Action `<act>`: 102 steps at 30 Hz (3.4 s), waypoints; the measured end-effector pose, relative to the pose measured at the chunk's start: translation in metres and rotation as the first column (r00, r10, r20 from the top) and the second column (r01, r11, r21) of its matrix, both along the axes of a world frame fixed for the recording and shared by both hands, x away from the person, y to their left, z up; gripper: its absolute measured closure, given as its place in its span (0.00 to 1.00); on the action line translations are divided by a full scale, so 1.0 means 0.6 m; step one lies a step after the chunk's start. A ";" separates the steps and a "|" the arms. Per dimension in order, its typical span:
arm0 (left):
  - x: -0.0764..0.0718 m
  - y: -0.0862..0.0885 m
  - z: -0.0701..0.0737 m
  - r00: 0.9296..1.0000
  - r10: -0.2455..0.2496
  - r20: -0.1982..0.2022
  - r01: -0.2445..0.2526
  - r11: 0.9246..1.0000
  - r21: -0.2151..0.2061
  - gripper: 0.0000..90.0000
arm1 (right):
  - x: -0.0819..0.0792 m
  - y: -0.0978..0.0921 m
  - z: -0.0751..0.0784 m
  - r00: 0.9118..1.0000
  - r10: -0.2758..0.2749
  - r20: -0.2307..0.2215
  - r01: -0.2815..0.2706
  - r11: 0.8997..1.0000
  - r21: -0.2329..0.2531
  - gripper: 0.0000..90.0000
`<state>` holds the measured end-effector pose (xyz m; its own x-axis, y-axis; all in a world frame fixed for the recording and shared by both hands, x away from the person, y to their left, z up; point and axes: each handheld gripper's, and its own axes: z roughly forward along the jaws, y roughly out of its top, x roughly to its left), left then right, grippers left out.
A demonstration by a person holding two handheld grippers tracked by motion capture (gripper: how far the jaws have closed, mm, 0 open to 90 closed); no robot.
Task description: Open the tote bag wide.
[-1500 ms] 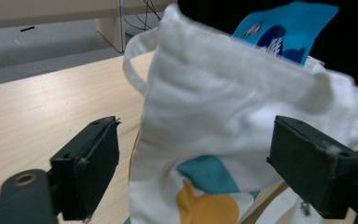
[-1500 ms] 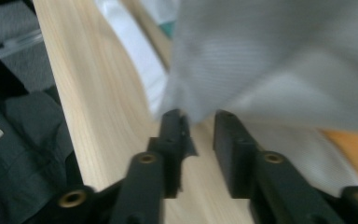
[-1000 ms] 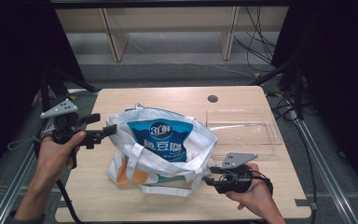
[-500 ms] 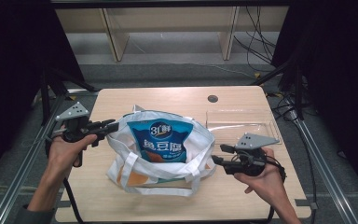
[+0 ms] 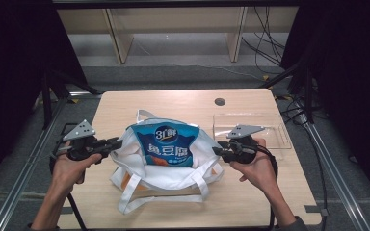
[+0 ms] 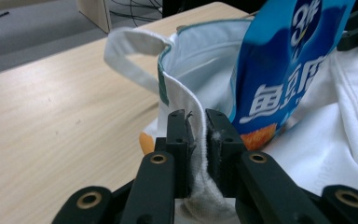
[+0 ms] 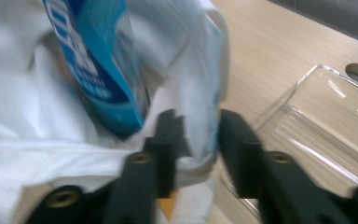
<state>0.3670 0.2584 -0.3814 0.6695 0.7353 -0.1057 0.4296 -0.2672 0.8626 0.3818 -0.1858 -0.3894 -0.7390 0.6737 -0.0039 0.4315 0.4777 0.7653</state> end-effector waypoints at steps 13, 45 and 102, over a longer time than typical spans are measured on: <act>0.040 0.022 -0.147 0.985 0.058 -0.164 -0.035 0.990 0.139 0.91 | 0.000 0.011 -0.087 0.996 0.006 -0.090 -0.023 0.980 -0.197 0.94; 0.070 -0.043 -0.040 0.995 -0.072 -0.072 0.085 0.979 0.187 0.52 | -0.061 0.068 -0.014 0.970 0.239 -0.039 -0.237 0.970 0.045 0.53; 0.022 -0.073 -0.133 0.969 -0.158 -0.189 0.197 0.957 0.211 0.97 | 0.020 0.062 -0.046 0.998 0.013 0.061 -0.001 0.983 -0.182 0.96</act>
<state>0.3803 0.2144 -0.4613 0.7781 0.6240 -0.0729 0.4914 -0.5322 0.6895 0.3938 -0.1486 -0.4171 -0.7383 0.6522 -0.1718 0.3821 0.6143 0.6904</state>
